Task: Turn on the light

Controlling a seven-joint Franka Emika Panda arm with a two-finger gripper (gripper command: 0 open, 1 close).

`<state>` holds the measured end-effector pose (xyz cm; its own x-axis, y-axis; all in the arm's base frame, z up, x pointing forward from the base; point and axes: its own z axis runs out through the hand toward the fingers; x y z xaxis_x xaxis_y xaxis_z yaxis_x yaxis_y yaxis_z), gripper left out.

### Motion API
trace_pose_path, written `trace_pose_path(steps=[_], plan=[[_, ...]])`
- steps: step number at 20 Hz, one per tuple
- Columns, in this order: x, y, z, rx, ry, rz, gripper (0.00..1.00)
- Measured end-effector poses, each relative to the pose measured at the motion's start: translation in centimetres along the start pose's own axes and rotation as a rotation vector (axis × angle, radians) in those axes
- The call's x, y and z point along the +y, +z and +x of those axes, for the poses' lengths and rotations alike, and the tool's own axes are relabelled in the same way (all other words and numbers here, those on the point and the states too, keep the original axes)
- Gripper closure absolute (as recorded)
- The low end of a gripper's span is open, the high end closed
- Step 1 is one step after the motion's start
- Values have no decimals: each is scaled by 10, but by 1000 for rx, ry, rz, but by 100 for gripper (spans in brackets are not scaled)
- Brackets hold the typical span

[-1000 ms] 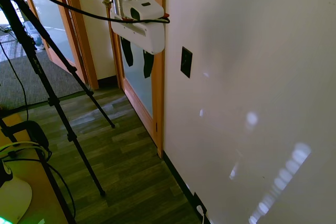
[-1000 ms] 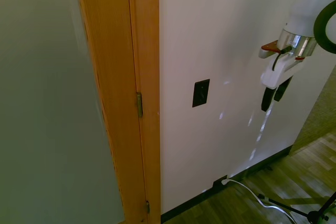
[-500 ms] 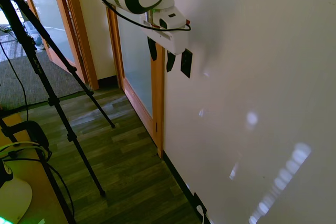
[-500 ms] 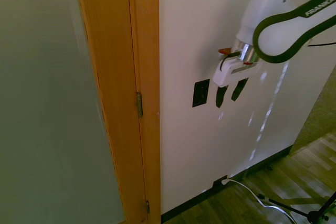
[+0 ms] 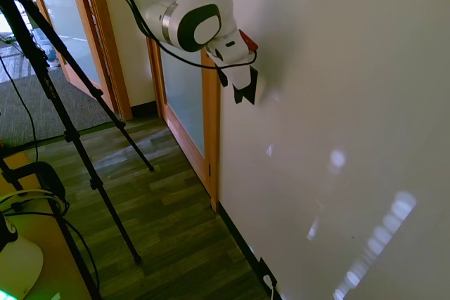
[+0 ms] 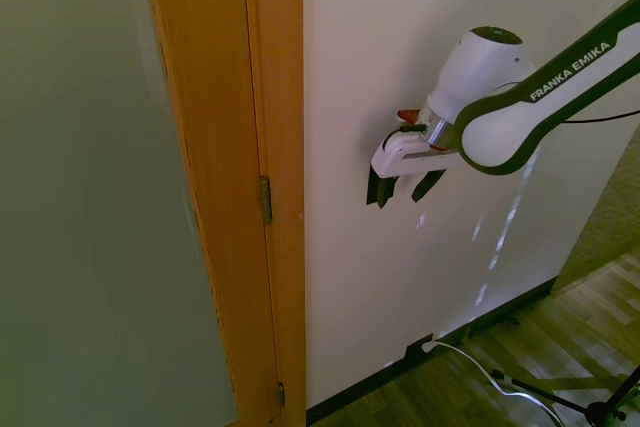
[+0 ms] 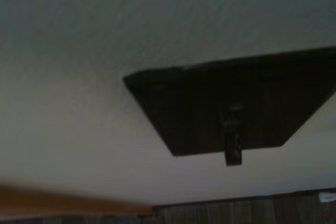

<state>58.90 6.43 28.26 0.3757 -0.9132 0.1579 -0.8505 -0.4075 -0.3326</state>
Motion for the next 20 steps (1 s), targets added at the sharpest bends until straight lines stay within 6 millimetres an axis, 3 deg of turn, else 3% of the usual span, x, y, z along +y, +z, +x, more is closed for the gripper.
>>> trace_pose_path(steps=[4, 10, 20], plan=[[-9, 2, 0, 59, 65, -8, 100], [-19, 21, 6, 101, 115, -23, 100], [-21, 18, -4, 190, 178, -2, 100]])
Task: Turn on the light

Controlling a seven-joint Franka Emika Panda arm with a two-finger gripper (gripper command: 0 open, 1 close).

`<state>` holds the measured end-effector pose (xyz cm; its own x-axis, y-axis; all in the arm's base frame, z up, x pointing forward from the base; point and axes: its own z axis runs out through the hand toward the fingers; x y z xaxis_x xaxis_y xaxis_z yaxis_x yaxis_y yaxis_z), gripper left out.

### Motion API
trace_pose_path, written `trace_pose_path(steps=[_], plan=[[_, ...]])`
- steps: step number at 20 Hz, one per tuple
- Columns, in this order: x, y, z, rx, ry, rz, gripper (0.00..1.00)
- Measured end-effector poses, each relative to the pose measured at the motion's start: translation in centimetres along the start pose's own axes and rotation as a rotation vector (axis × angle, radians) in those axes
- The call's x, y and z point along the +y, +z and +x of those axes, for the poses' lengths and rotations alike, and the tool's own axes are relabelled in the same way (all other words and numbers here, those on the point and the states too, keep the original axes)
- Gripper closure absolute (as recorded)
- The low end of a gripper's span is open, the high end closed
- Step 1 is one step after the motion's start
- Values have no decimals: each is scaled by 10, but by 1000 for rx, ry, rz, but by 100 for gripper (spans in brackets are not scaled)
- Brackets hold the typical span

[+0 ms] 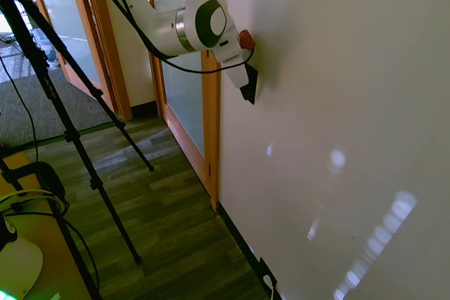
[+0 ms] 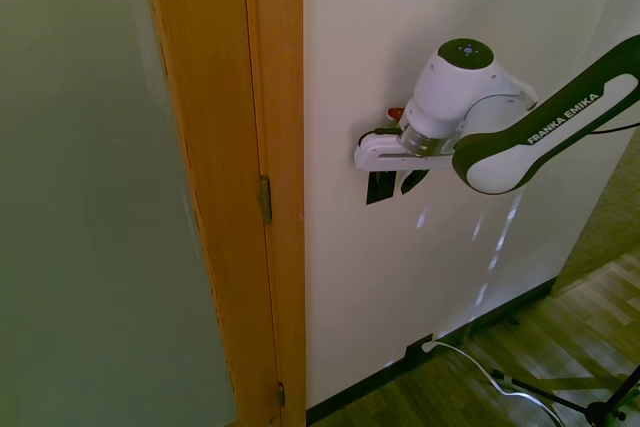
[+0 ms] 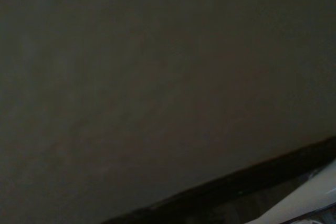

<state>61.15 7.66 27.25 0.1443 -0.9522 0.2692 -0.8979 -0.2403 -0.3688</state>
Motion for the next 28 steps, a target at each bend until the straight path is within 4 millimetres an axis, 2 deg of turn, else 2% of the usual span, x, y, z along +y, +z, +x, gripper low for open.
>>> trace_pose_path(steps=[15, 21, 25, 26, 28], plan=[[-15, -6, -10, 15, 10, 1, 100], [2, -11, -18, 58, 42, 115, 100], [9, -25, -21, 96, 65, 196, 100], [9, -28, -22, 103, 63, 203, 0], [10, -28, -21, 102, 53, 208, 0]])
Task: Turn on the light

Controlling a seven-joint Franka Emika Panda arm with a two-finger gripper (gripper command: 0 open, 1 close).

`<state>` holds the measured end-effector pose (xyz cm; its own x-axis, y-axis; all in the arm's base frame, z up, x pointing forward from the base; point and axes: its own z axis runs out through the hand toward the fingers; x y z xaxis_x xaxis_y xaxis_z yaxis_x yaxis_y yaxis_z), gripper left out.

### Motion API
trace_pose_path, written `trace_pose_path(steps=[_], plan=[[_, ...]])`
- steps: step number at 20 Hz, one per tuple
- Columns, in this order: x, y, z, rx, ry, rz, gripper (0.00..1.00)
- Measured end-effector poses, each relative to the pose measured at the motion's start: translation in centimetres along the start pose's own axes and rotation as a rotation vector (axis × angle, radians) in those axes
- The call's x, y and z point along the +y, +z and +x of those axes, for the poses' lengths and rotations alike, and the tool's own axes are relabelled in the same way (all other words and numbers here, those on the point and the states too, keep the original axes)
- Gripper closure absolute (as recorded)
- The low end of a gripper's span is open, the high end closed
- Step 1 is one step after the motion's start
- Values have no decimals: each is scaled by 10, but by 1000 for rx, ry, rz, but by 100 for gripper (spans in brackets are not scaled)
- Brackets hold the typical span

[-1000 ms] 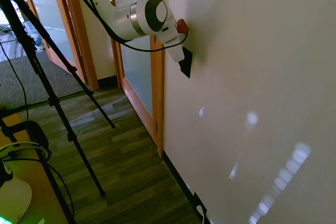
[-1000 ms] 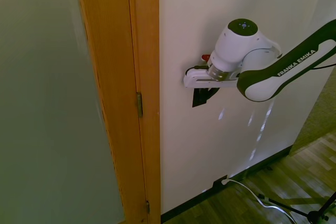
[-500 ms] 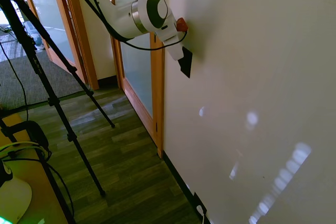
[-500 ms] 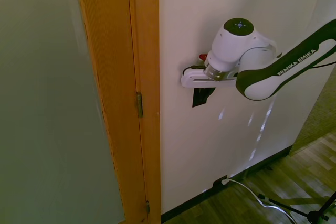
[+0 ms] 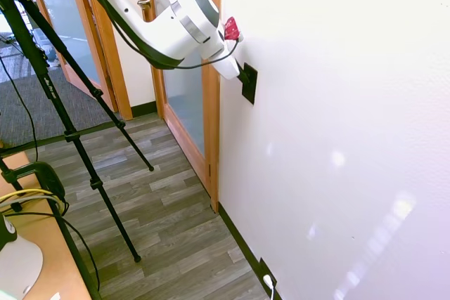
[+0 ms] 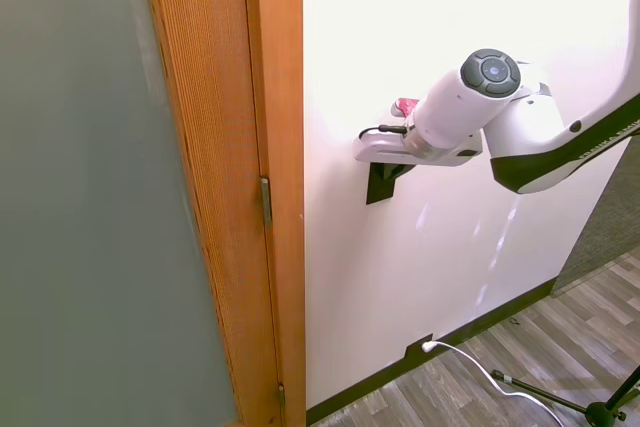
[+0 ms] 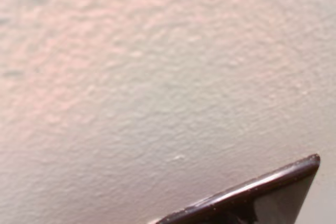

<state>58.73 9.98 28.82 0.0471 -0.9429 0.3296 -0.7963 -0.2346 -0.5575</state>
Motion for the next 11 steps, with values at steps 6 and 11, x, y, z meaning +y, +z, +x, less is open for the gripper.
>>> trace_pose_path(steps=[6, 11], plan=[[7, -3, 10, -47, -33, 53, 0], [6, -22, 20, -42, -40, 113, 0]])
